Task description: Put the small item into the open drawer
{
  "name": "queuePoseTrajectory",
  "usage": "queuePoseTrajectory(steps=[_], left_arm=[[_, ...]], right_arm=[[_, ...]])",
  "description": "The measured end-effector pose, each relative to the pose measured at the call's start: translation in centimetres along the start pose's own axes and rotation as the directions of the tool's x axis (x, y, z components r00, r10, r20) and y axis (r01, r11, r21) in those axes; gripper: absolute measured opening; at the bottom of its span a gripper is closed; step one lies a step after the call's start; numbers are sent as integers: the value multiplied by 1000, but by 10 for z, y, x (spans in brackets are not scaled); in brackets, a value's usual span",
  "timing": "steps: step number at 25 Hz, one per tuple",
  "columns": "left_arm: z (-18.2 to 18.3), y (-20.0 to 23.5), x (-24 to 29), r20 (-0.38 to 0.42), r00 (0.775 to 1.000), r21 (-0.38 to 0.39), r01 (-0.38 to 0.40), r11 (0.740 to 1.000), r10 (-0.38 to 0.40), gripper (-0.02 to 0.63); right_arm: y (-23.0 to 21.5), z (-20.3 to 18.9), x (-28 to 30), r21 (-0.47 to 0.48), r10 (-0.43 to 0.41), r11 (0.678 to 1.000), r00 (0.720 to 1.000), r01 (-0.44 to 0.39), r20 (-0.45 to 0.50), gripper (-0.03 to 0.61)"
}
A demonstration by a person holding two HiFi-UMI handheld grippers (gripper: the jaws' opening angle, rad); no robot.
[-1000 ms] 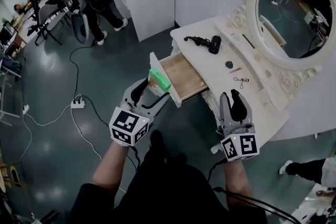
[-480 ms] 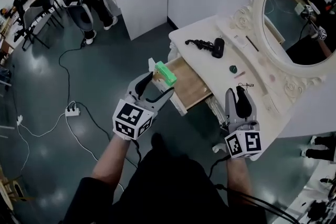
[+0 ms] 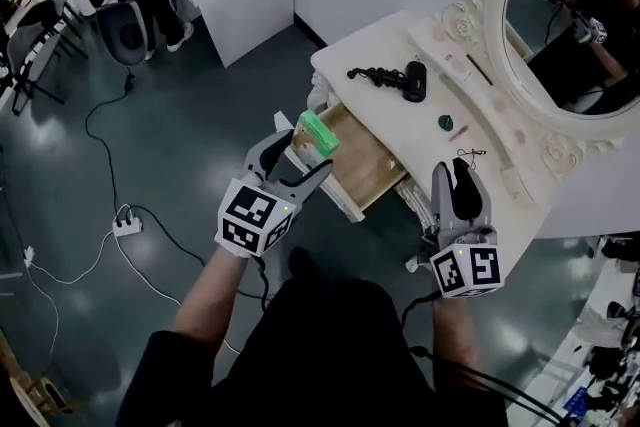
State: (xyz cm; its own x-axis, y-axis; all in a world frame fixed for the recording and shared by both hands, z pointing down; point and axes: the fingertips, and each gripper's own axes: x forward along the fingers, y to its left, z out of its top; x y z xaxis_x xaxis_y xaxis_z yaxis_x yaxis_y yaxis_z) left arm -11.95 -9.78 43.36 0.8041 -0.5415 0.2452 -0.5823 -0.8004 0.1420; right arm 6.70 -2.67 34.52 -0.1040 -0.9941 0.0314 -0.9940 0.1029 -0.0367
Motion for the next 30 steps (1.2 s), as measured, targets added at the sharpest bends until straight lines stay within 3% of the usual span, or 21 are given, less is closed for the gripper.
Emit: queuePoseTrajectory(steps=[8,19,25,30], left_arm=[[-29,17,40,-85,995,-28,49,998,-52,325],[-62,24,106,-256,966,19,31,999,-25,326],[-98,25,141,-393,920,119,55,991,-4,325],[-140,22,167,-534,845,135,117,984,-27,325]], right_arm=[[-15,-22,25,23,-38,999,998,39,-48,123],[-68,-36,68,119,7,993,1000,-4,-23,121],[-100,-44,85,152,20,988,1000,-16,-24,119],[-119,-52,92,176,24,984,999,-18,-35,116]])
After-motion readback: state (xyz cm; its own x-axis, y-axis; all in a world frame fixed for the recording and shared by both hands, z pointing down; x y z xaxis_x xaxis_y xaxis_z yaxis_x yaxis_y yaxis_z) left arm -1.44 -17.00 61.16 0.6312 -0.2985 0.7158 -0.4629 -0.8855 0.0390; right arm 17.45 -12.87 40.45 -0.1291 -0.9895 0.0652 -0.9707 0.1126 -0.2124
